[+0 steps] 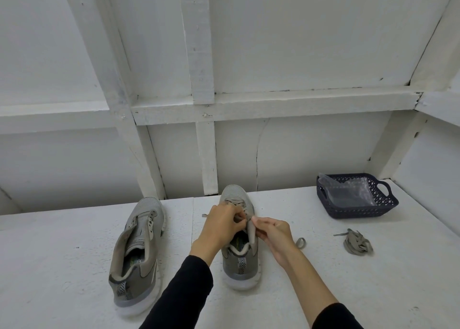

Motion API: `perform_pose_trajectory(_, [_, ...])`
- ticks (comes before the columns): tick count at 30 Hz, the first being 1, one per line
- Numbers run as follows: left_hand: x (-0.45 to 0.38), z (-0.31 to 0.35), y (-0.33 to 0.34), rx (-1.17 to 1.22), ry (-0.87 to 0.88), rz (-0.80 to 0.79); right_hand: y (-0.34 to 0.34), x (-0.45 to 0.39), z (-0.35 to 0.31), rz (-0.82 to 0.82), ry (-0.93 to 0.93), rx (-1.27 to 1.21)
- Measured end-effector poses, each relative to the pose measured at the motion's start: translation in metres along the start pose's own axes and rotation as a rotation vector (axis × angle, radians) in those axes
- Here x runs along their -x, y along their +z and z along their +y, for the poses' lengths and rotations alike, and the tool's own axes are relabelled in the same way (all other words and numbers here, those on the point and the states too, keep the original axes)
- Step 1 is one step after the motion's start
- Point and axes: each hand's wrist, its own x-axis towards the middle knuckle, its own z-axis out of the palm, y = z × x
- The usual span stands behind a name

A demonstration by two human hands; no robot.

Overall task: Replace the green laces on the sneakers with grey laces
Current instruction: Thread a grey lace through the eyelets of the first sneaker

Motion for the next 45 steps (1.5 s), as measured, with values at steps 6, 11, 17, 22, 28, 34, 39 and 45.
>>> perform_pose_trajectory(6, [0.002,-0.002,0.004,-0.050,0.049,0.051,-0.001,-0.001,0.002,-0.016,-0.068,0.079])
perform_pose_trajectory(11, [0.007,-0.012,0.016,0.069,-0.021,0.153,0.003,-0.006,0.001,0.027,-0.096,0.216])
perform_pose_trajectory(17, [0.011,-0.015,0.030,0.336,-0.469,0.263,0.025,0.002,-0.030,0.231,-0.336,0.175])
perform_pose_trajectory(22, [0.015,-0.017,0.039,0.548,-0.621,0.354,0.018,0.001,-0.049,0.157,-0.495,0.669])
perform_pose_trajectory(28, [0.013,-0.017,0.042,0.640,-0.637,0.380,-0.008,-0.004,-0.011,-0.039,-0.355,1.157])
perform_pose_trajectory(34, [0.017,-0.015,0.040,0.642,-0.517,0.453,0.003,0.019,-0.055,0.018,-0.342,0.235])
perform_pose_trajectory(39, [0.018,-0.012,0.039,0.646,-0.468,0.500,-0.005,0.017,-0.061,0.181,-0.365,0.153])
perform_pose_trajectory(45, [0.017,-0.009,0.042,0.693,-0.485,0.509,-0.017,-0.001,-0.013,0.257,-0.068,0.678])
